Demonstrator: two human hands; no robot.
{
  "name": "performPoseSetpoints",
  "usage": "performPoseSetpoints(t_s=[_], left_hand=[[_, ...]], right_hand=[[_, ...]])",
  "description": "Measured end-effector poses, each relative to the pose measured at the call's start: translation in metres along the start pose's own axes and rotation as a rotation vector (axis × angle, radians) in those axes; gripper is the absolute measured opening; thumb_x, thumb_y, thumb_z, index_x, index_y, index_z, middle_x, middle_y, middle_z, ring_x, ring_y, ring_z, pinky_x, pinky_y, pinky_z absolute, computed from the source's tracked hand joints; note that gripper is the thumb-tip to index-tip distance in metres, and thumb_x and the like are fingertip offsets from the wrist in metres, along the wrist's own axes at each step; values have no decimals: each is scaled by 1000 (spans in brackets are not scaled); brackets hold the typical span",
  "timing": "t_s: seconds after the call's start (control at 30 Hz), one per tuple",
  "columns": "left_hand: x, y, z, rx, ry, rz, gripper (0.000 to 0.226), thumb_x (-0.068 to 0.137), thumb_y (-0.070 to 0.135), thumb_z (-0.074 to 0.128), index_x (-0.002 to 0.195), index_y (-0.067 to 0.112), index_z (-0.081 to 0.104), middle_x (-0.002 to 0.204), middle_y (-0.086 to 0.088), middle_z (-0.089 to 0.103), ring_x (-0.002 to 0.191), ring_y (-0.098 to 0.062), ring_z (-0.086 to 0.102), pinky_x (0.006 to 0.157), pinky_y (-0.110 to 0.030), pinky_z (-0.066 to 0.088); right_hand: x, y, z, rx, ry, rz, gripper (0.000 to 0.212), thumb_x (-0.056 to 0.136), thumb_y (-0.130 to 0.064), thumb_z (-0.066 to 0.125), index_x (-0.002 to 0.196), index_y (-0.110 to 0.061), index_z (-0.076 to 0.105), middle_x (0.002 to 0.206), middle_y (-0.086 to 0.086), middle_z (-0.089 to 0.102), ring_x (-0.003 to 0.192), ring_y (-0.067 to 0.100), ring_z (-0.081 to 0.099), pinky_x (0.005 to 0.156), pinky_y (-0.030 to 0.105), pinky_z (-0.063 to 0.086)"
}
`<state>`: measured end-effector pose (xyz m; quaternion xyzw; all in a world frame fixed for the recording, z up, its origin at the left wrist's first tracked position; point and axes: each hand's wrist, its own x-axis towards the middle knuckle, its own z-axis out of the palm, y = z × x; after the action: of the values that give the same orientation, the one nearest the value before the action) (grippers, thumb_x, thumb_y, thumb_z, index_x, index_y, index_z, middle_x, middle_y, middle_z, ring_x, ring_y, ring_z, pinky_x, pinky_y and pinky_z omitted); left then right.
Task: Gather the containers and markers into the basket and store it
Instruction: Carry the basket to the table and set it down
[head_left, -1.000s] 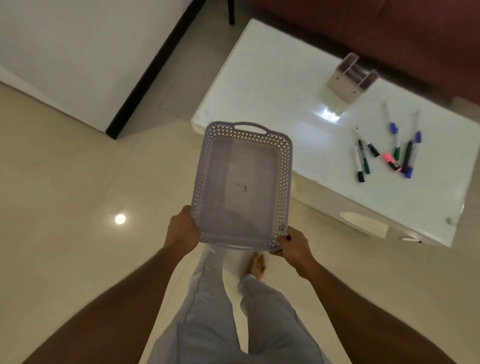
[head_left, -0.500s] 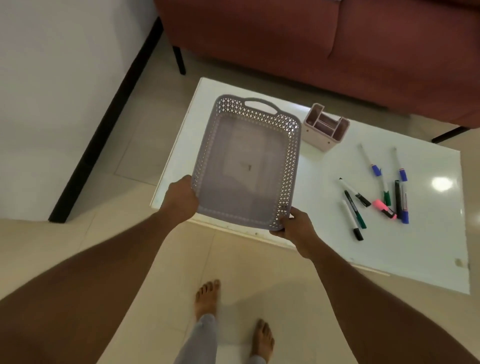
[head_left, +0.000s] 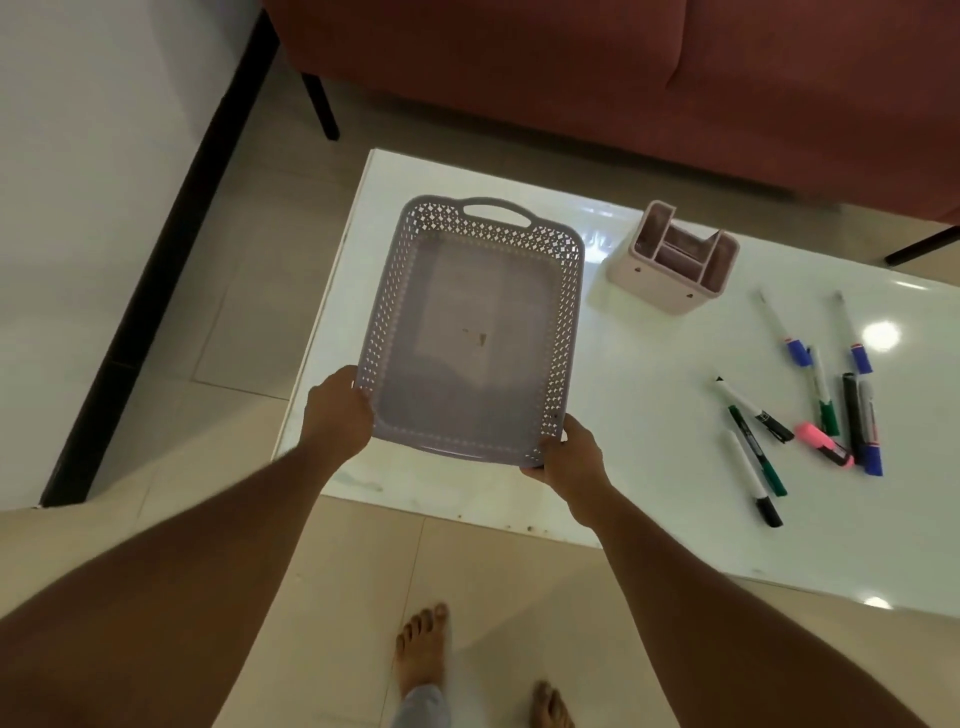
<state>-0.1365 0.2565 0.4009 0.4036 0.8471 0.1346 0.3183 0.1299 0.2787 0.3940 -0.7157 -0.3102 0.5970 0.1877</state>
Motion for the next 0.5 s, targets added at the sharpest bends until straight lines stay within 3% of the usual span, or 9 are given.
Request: performPoseSetpoints(t_s=[0.2, 0.33, 0.43, 0.5], left_hand=[[-3, 0, 10, -64, 33, -87, 27, 94, 7, 42, 115, 13, 58, 102, -16, 68, 86, -39, 65, 76, -48, 59], [-19, 6, 8, 158, 180, -79, 46, 94, 38, 53, 126, 7, 44, 111, -21, 62, 96, -42, 62, 74, -46, 51], [-106, 39, 21, 355, 276, 101, 52, 90, 40, 56, 124, 3, 42, 115, -20, 51, 100, -37, 53, 70, -47, 51], [-129, 27, 29, 447, 235, 210, 48, 90, 38, 55, 123, 4, 46, 115, -18, 52, 99, -33, 53, 73, -46, 52]], right_hand=[[2, -3, 9, -45, 16, 11, 26, 93, -15, 55, 119, -14, 58, 114, 10, 64, 89, 25, 68, 68, 41, 63], [-11, 2, 11, -42, -16, 27, 46, 99, -36, 48, 141, -18, 40, 115, 8, 62, 82, 26, 69, 67, 37, 63], [-57, 29, -53, -148, -37, -46, 60, 97, -51, 46, 147, -21, 32, 97, -1, 64, 87, 25, 70, 74, 44, 61], [-69, 61, -51, -360, -67, -108, 59, 98, -53, 42, 144, -16, 36, 91, -3, 66, 91, 26, 69, 86, 46, 56]])
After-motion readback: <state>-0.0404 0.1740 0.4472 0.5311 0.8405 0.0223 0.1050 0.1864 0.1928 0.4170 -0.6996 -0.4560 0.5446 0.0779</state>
